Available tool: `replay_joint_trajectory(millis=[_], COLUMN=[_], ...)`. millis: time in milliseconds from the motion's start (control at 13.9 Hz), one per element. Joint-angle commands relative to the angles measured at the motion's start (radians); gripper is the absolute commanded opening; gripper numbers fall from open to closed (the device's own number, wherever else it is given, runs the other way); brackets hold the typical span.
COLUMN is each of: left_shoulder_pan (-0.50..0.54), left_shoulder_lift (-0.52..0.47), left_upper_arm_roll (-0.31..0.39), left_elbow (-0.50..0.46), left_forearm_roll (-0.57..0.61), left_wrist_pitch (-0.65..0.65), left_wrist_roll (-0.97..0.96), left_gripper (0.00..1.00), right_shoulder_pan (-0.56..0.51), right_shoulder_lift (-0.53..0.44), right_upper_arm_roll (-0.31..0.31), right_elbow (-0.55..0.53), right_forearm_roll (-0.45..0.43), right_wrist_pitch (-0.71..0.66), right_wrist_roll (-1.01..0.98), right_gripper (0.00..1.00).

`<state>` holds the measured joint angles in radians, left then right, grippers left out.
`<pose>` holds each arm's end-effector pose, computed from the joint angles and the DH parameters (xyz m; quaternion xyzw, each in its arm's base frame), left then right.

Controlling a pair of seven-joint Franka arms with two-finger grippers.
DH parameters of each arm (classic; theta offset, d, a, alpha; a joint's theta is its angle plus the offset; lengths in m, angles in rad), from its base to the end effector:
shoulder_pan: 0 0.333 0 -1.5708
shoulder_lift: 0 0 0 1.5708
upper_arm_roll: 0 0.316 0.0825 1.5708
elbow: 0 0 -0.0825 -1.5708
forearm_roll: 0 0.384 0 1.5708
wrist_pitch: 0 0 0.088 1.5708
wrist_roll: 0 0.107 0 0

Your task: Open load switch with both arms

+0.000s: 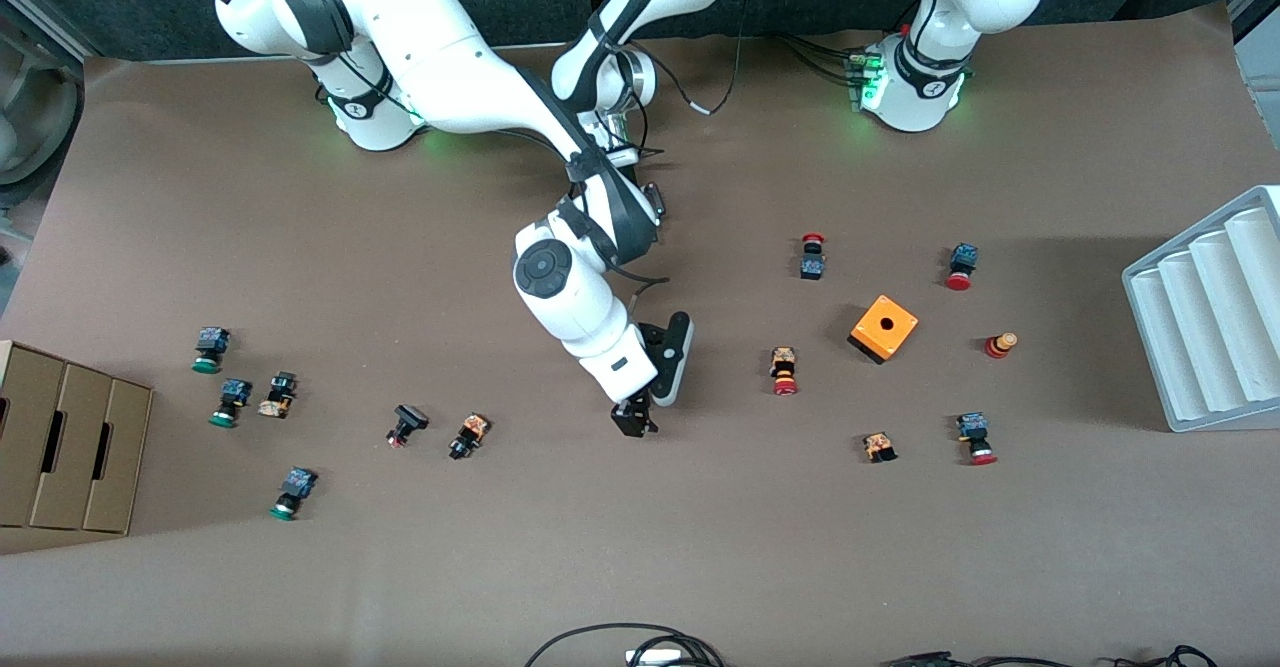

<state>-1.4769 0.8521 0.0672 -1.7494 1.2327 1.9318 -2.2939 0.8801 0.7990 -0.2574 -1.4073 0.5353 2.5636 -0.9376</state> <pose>0.1602 -0.5863 0.0815 -0.8417 0.0133 -0.5234 0.1317 0.5951 0.4758 0.2767 -0.7832 -0.5823 -0.2060 0.0715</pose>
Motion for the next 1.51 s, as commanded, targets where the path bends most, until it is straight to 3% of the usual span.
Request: replay_joint_trajectory(millis=[0,431,862,1005,1436], left_shoulder_pan=[0.01,0.015,0.053,0.073,0.113], left_shoulder_lift=[-0.079,-0.142,-0.223,-0.246,-0.326], left_upper_arm_roll=[-0.024,-0.026,-0.027,-0.039,-0.052], left_elbow=[-0.07,-0.094,-0.098,-0.099,-0.102], left_forearm_roll=[-0.035,-0.085,-0.143,-0.171,-0.254], left_wrist_pitch=[-0.017,-0.02,-0.019,-0.02,-0.019], left_wrist_roll=[0.065,0.184,0.335,0.41,0.569], left_gripper=[1.0,1.0,1.0,1.0,1.0], right_shoulder_pan=[0.0,0.005,0.016,0.013,0.005], right_shoulder_lift=[-0.034,-0.147,-0.172,-0.187,-0.19], right_upper_arm_roll=[-0.005,-0.072,-0.146,-0.151,-0.151], right_elbow=[-0.022,-0.033,-0.036,-0.036,-0.07], right_forearm_roll=[0.035,0.028,-0.021,-0.078,-0.087], right_wrist_pitch=[0.001,-0.124,-0.273,-0.321,-0.339], right_wrist_roll=[-0.015,0.002,0.002,0.002,0.0], right_gripper=[1.0,1.0,1.0,1.0,1.0])
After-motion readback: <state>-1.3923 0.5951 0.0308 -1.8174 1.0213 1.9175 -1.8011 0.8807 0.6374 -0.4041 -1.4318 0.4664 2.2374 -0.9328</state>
